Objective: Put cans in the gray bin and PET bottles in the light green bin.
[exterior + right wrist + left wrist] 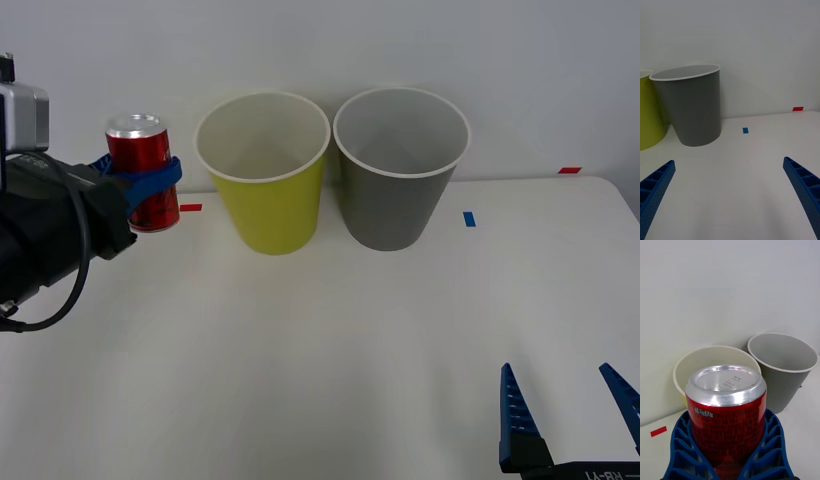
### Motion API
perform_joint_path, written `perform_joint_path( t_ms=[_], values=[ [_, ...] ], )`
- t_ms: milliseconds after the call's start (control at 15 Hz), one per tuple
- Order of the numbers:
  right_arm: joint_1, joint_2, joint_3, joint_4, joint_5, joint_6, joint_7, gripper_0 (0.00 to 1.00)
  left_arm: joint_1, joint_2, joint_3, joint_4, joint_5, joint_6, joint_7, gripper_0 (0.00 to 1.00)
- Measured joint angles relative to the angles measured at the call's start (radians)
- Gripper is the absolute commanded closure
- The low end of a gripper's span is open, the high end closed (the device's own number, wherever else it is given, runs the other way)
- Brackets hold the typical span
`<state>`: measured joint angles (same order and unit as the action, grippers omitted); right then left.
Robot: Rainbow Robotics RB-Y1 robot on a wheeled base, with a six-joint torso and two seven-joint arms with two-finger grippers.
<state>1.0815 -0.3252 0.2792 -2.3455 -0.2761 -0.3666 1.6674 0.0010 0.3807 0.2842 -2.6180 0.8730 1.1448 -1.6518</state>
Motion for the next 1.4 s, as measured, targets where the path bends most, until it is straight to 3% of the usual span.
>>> perform_joint_path(
  t_ms=[667,1000,1400],
  values=[
    [0.000,0.000,0.000,0.000,0.000,0.000,0.000,0.00,-0.212,0.047,-0.020,0.000,0.009,0.008,0.008,1.00],
    [0.000,0.000,0.000,0.000,0.000,0.000,0.000,0.00,-0.324,0.049,-0.142,0.010,-0.113,-0.029,0.018,1.00],
    [0.000,0.000,0.000,0.000,0.000,0.000,0.000,0.00,-0.442,0.055,-0.311,0.190,-0.242,-0.158,0.057,1.00]
  ],
)
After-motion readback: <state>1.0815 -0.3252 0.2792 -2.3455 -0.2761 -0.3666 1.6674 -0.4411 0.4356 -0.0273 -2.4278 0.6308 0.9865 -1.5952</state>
